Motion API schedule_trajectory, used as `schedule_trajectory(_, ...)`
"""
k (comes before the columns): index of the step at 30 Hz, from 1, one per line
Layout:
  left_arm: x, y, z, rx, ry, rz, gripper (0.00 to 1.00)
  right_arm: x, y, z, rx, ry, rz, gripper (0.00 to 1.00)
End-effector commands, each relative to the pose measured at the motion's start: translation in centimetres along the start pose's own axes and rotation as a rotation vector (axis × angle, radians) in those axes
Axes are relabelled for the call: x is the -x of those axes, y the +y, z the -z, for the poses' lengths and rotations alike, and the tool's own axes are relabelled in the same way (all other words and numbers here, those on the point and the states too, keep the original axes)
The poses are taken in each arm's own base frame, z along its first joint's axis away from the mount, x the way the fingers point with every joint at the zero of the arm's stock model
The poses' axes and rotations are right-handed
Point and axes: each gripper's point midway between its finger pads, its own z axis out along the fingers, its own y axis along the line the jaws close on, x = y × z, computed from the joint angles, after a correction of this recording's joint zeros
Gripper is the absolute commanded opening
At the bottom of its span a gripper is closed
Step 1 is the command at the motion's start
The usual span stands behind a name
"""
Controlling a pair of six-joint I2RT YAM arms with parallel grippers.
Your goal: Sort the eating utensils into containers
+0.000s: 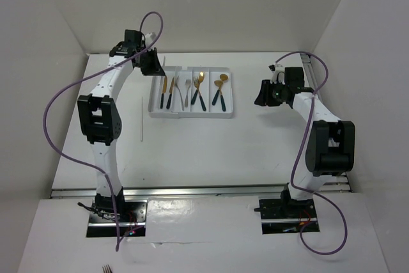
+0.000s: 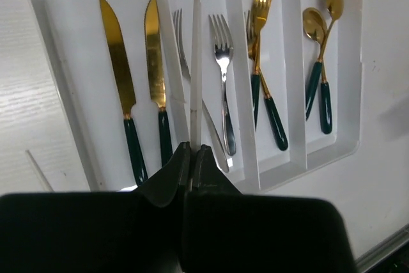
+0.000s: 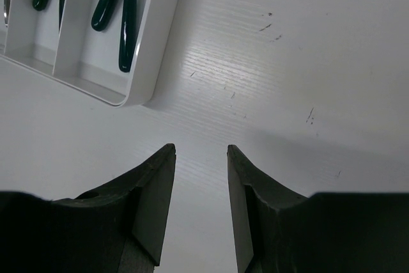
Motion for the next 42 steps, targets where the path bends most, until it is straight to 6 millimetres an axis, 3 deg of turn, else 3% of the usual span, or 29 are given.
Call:
schedule_trajectory(1,0.7,0.5,-2.2,-0.010,-0.005,-0.036,0.00,1.8,1.1,1.4,0.004,-0.066,0.048,0.46)
schedule_trajectory(8,0.2,3.2,-5.7,0.049,-0.001,-0.038,0.00,1.5,0.9,1.1,0.004,-0.056,0.043,0.46)
schedule_trajectory(16,0.4,4.8,-7.0,0.105,-0.024,-0.052,0.00,1.6,0.4,0.6,-0.006,-0.047,0.047,0.46)
schedule_trajectory(24,2.6,5.9,-7.0,0.149,-0.094,-0.074,0.00,1.6,0.4,0.1,0.004,-0.038,0.044,0.46)
schedule_trajectory(27,1.9,7.2,-7.9,0.161,-0.074,-0.069,0.00,1.6,0.4,0.1,0.004,-0.038,0.044,0.46)
schedule_trajectory(28,2.5,7.8,-7.5,0.175,-0.090,-0.065,0.00,1.6,0.4,0.1,0.004,-0.038,0.044,0.46)
schedule_trajectory(32,0.6,9.1,-8.4,0.210,-0.032,-0.065,0.00,1.6,0.3,0.1,0.003,-0.038,0.053,0.46)
schedule_trajectory(34,-0.9,9.6,-8.7,0.219,0.021,-0.071,0.11,1.6,0.3,0.1,0.003,-0.038,0.053,0.47)
schedule_trajectory(35,-1.1,9.7,-8.6,0.220,0.031,-0.077,0.26,1.5,0.3,0.0,0.003,-0.030,0.049,0.49)
schedule_trajectory(37,-2.3,9.9,-8.4,0.225,0.063,-0.067,0.40,1.3,0.2,-0.2,0.003,-0.022,0.045,0.53)
schedule_trajectory(39,-2.7,9.8,-7.7,0.235,0.067,-0.066,0.44,1.7,0.2,-0.1,0.003,-0.030,0.049,0.54)
schedule_trajectory(42,-1.7,7.8,-5.4,0.185,0.015,-0.072,0.46,1.8,0.1,-0.4,0.003,-0.028,0.048,0.56)
